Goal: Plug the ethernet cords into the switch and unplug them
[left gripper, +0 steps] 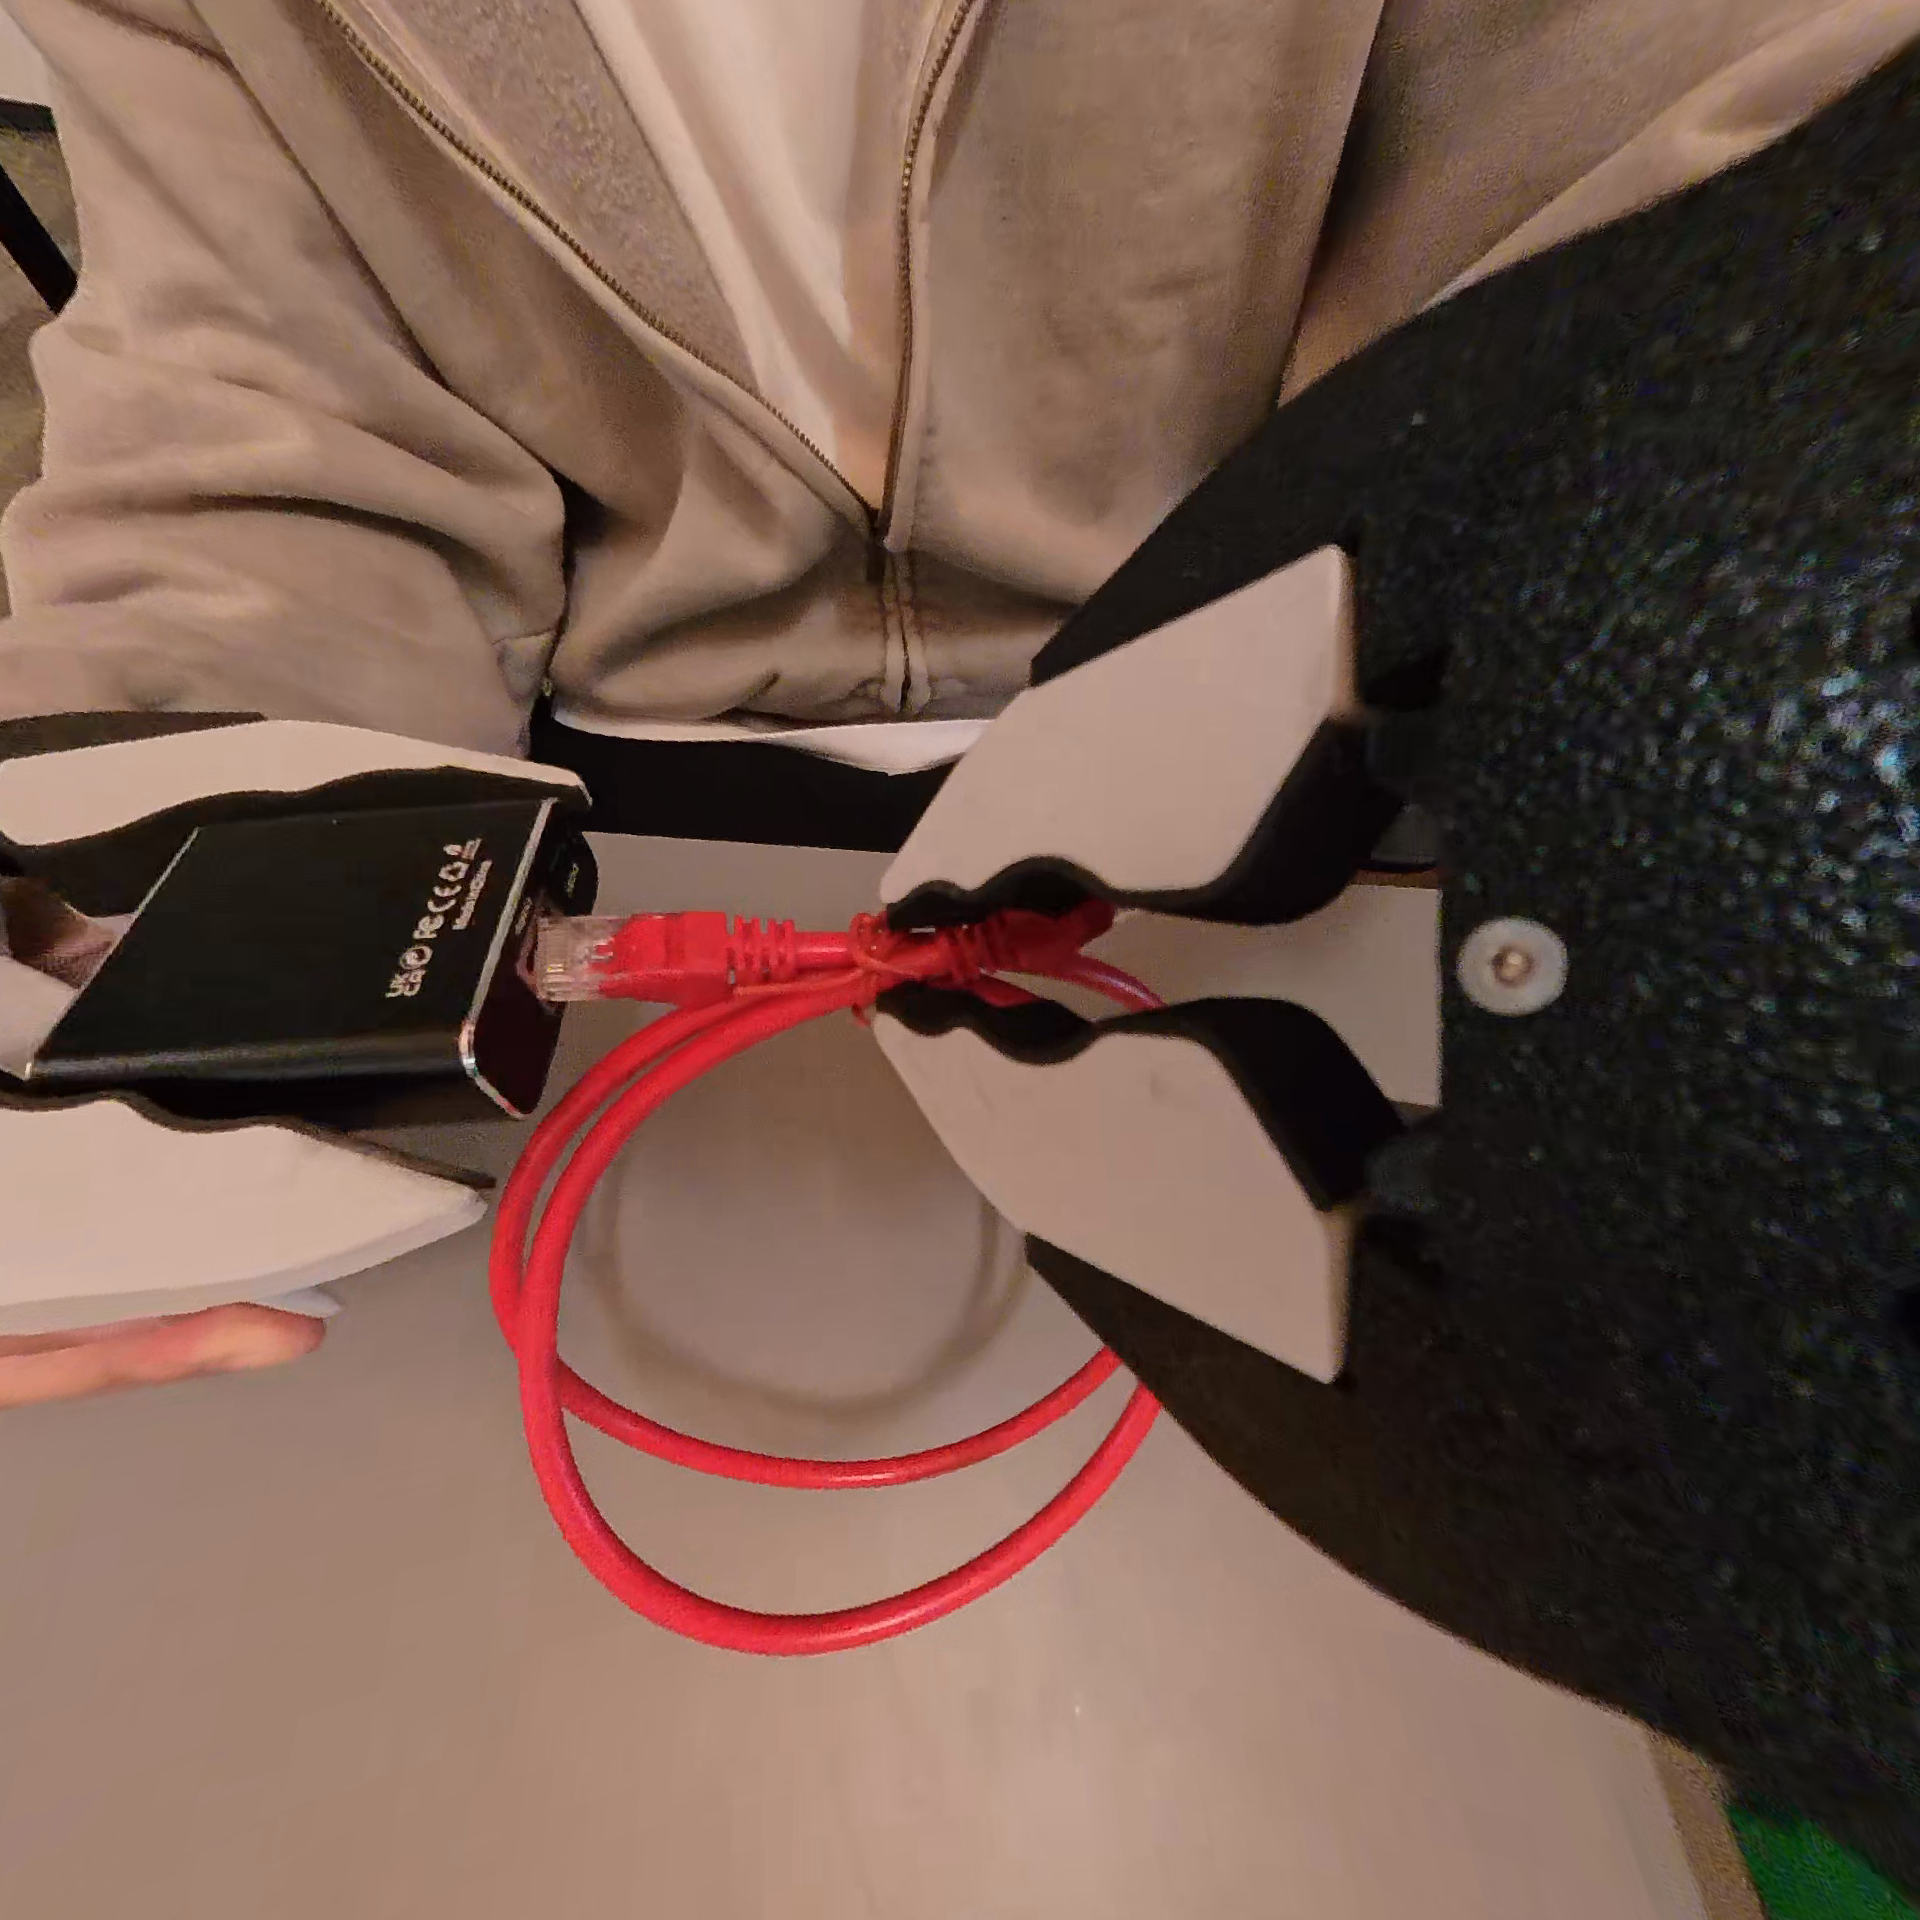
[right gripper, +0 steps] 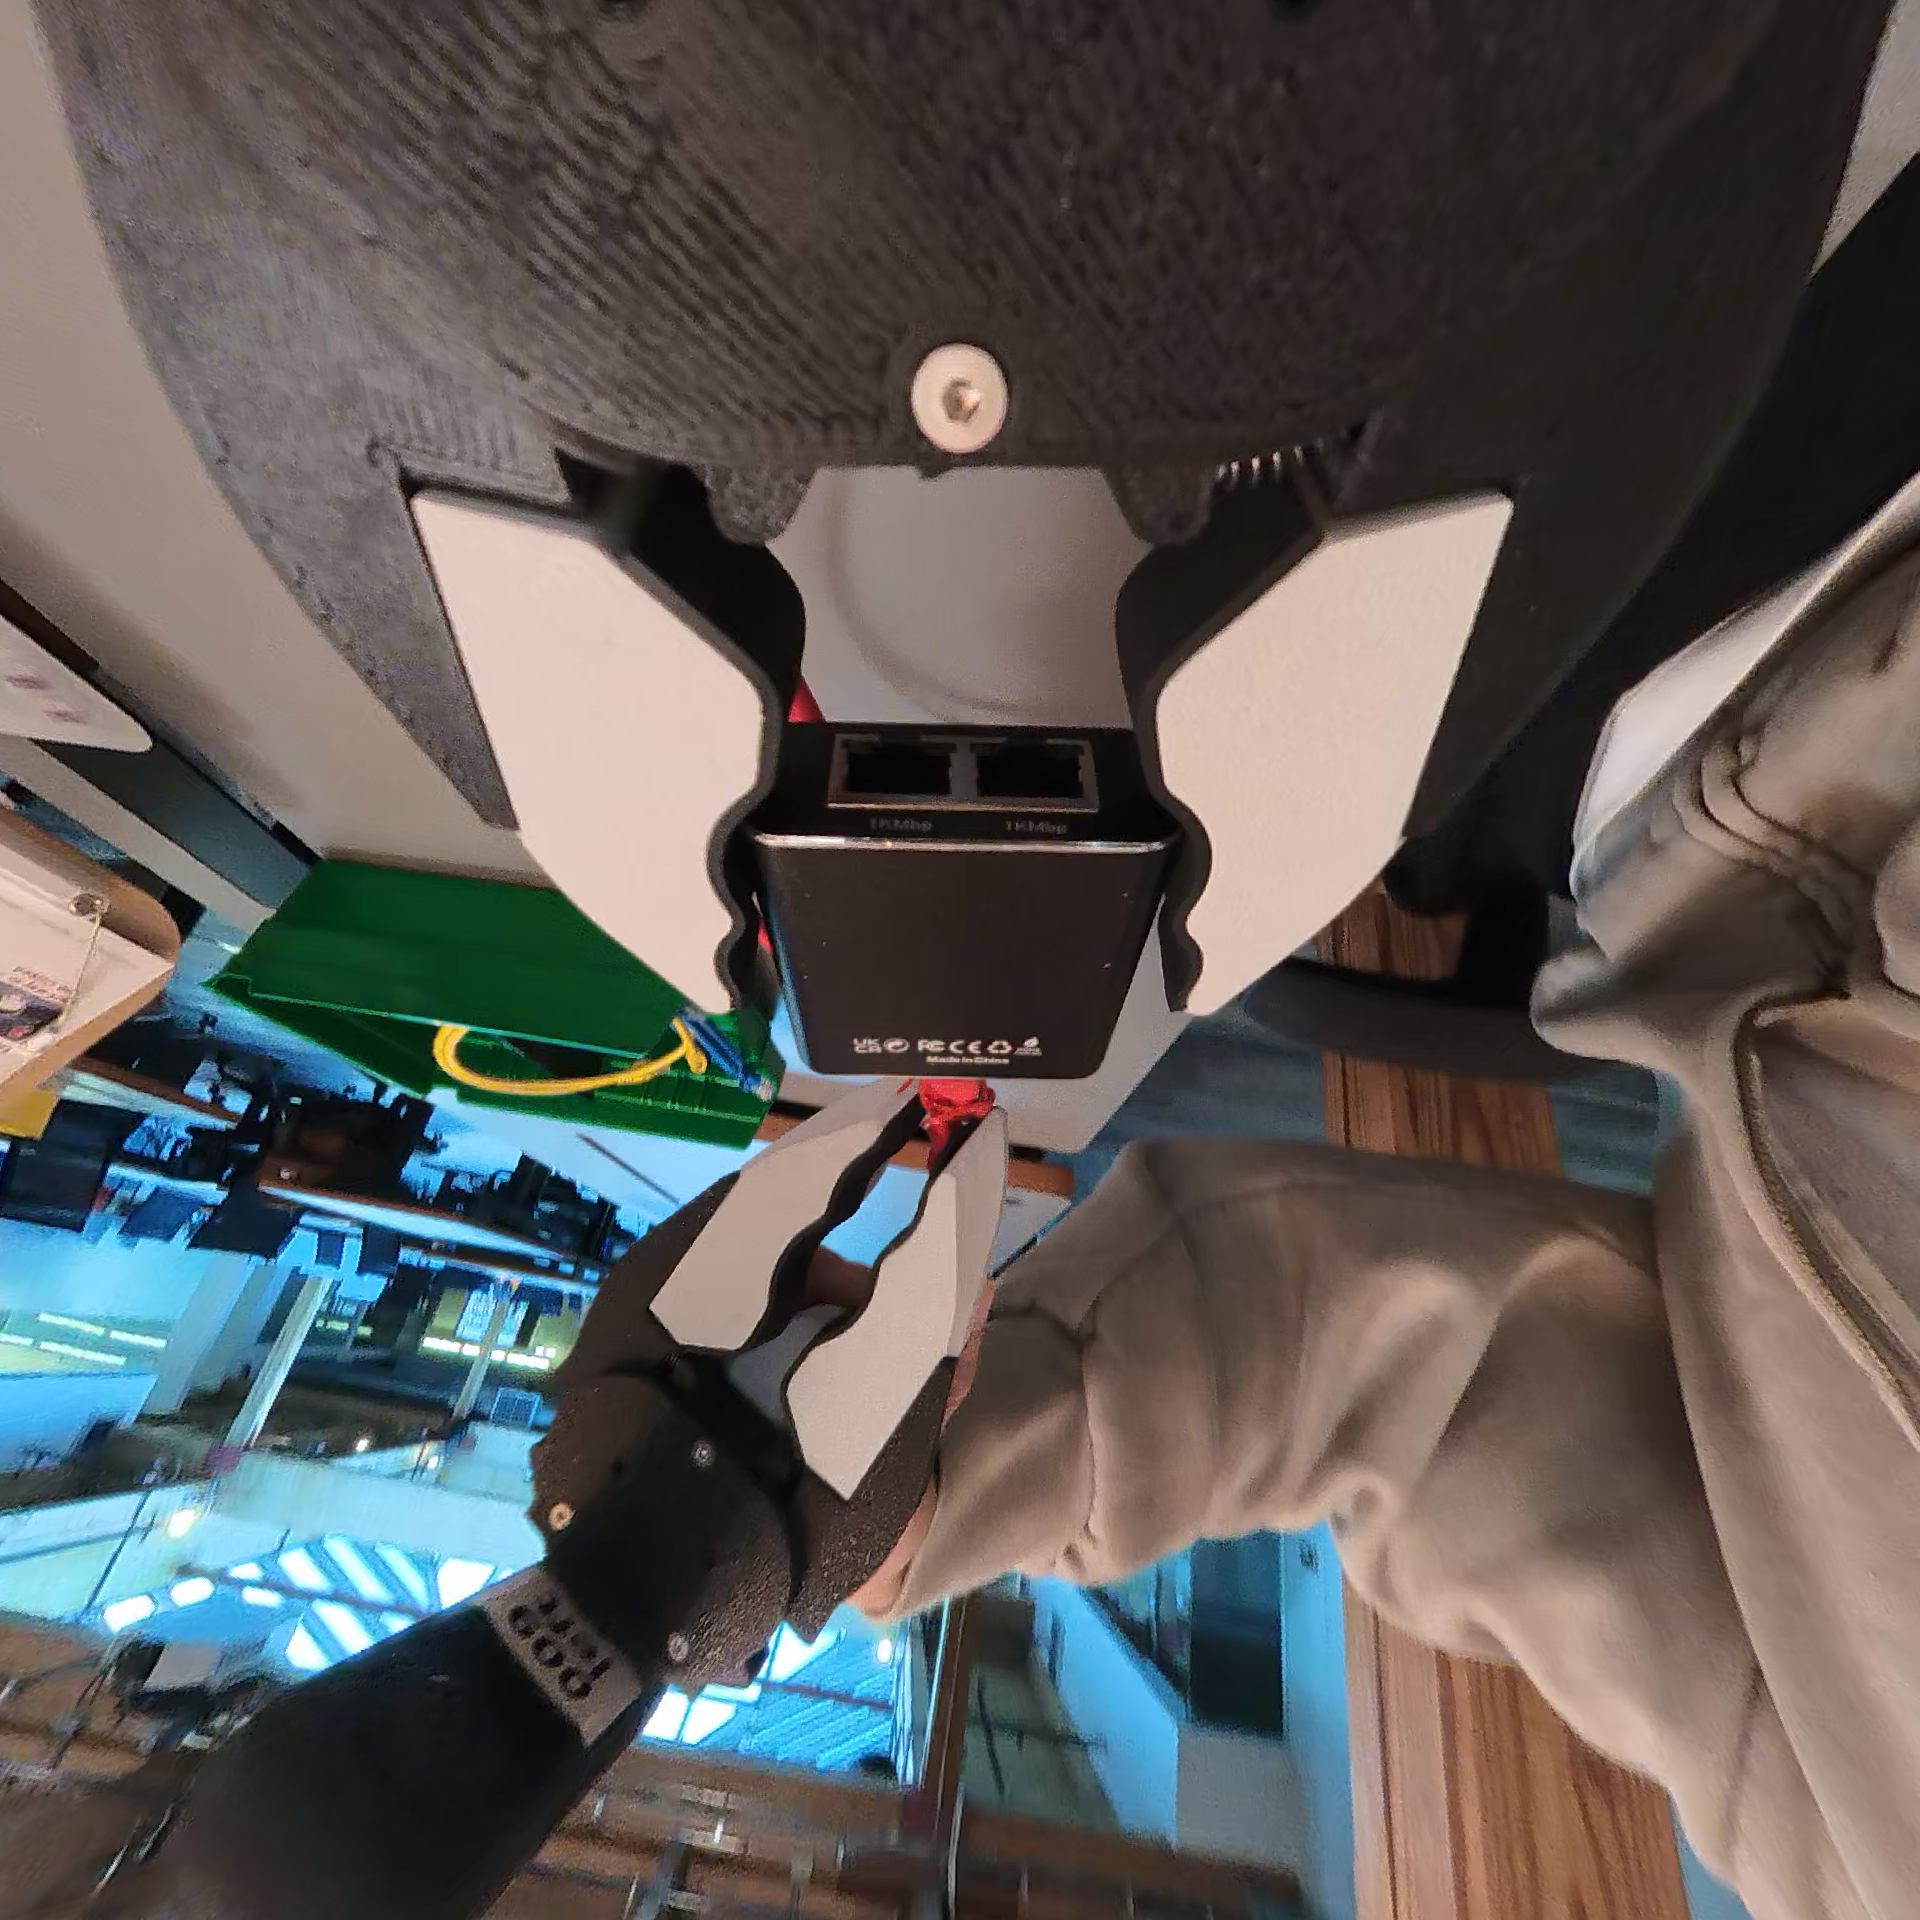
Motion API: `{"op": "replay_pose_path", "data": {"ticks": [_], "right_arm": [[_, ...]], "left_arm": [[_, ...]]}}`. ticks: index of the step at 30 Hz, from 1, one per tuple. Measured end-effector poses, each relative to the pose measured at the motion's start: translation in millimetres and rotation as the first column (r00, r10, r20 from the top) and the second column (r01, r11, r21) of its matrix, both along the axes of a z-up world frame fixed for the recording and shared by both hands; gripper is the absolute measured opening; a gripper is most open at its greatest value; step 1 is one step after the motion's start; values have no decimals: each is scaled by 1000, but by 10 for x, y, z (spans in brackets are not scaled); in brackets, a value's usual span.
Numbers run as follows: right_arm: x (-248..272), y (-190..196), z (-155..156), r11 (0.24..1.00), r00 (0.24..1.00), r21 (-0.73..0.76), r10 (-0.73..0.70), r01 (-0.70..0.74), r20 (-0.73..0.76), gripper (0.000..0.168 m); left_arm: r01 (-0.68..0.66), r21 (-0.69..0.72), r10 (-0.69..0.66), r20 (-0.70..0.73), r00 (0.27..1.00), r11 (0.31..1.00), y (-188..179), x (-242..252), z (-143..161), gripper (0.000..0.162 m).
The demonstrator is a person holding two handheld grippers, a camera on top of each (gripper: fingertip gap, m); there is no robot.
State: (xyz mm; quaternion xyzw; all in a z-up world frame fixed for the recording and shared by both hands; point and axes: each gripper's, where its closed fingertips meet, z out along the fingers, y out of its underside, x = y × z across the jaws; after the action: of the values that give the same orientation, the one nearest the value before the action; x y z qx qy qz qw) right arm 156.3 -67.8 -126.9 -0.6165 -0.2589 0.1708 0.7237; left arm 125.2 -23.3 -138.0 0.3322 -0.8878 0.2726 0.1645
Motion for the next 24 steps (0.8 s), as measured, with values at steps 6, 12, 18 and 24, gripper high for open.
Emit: {"op": "replay_pose_path", "data": {"ticks": [6,12,18,24], "right_arm": [[-60,50,-65,999,998,-39,-6,8,61,76],[-154,44,-123,996,996,-75,45,-39,76,76],[-187,72,-186,993,988,-120,29,-11,150,76],[-161,67,-258,989,989,-145,34,-13,144,76]], "left_arm": [[11,50,-8,-69,998,999,28,-90,-105,11],[69,99,-58,-110,992,993,26,-182,-144,11],[54,146,-33,-143,989,988,77,-177,-196,11],[-10,132,25,-111,993,991,107,-66,-173,11]]}}
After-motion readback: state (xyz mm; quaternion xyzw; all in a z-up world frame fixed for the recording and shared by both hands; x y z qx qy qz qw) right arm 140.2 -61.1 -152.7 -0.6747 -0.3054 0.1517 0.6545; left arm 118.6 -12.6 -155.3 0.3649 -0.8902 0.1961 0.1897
